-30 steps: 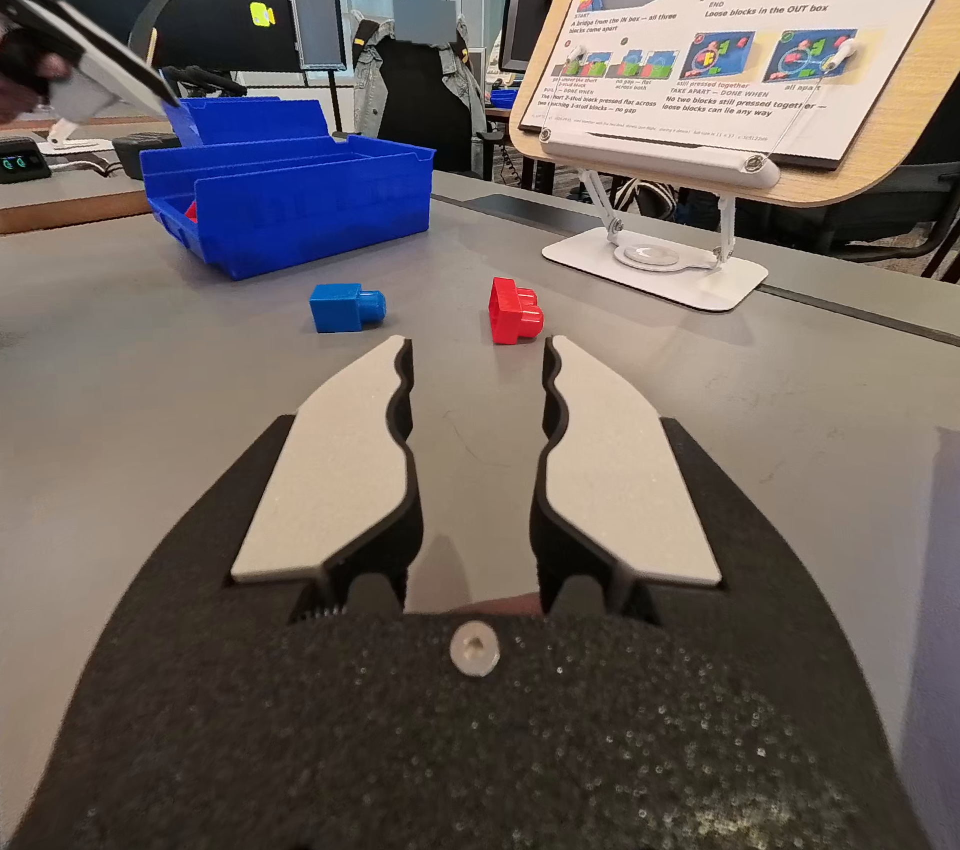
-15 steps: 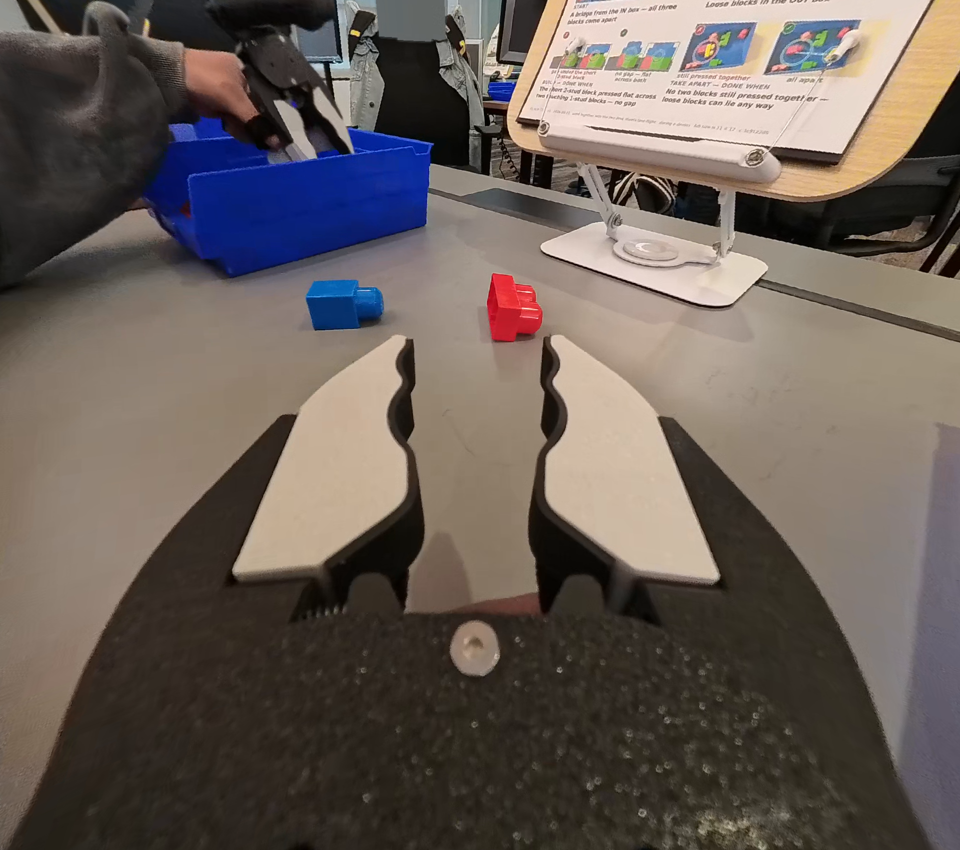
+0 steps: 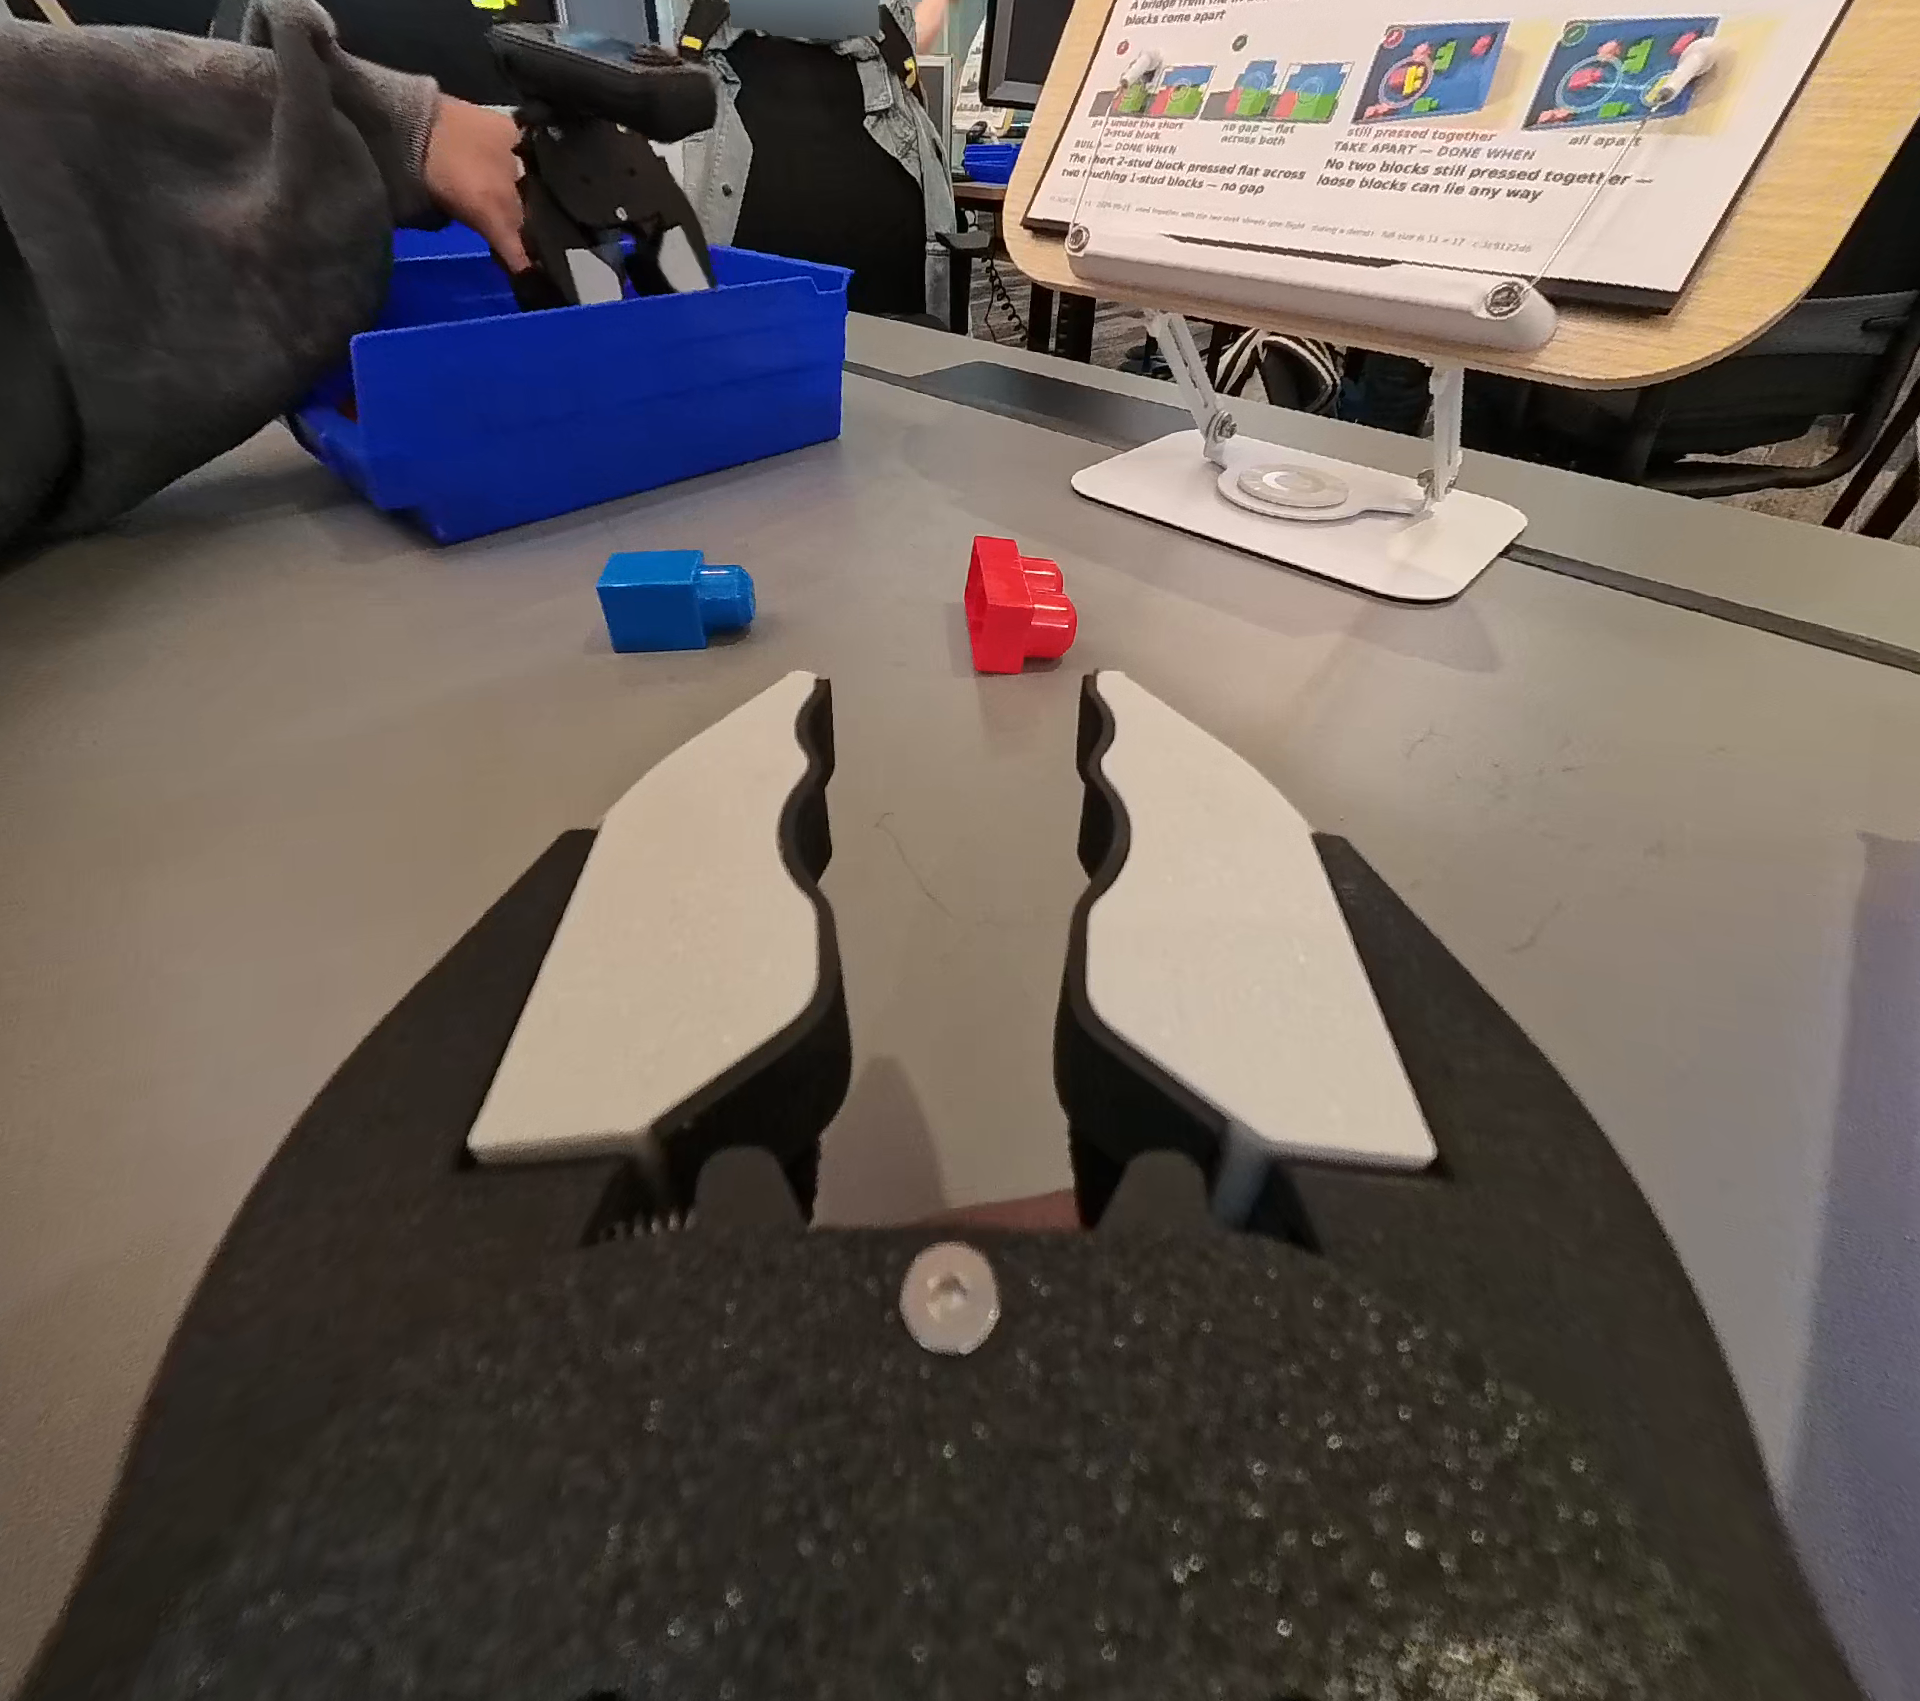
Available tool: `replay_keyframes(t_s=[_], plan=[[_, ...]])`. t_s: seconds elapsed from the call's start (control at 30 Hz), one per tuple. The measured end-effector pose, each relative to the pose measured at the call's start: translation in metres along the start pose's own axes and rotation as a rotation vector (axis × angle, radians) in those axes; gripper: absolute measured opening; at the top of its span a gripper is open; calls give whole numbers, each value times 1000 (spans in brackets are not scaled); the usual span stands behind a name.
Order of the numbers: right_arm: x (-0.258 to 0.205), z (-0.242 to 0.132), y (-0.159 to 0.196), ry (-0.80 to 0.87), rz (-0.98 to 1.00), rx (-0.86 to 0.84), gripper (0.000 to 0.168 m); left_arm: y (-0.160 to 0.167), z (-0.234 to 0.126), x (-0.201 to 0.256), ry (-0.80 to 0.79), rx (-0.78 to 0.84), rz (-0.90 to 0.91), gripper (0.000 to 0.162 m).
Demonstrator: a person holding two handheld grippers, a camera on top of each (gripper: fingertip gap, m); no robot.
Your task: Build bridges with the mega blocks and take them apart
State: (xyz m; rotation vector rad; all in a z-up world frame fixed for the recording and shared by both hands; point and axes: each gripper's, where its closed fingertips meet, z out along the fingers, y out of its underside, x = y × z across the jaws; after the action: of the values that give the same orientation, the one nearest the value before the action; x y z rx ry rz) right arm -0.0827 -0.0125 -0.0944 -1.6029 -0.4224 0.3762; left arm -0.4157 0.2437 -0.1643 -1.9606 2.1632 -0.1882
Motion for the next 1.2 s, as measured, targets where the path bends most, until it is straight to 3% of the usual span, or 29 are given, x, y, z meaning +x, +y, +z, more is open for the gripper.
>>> replay_keyframes(t_s=[0.2,0.43,0.67,0.83,0.93,1.03,1.2], plan=[[-1,2,2,-8,2,-16,44,6,9,0,-35,-4,22,62],[0,2,2,-5,2,-15,44,9,4,2,-67,-13,44,51],[-1,0,0,-12,1,0,44,-11,-69,35,-155,176,11,51],[-2,-1,-1,-15,-3,12,44,-79,-120,102,-189,309,154,51],[-2,-1,-2,-13,-3,18,44,-126,-105,142,-181,301,285,51],[-1,-1,-2,-14,3,17,45,-162,-63,167,-166,252,393,51],[-1,-2,-3,-16,10,27,45,-178,1,169,-225,69,560,51]])
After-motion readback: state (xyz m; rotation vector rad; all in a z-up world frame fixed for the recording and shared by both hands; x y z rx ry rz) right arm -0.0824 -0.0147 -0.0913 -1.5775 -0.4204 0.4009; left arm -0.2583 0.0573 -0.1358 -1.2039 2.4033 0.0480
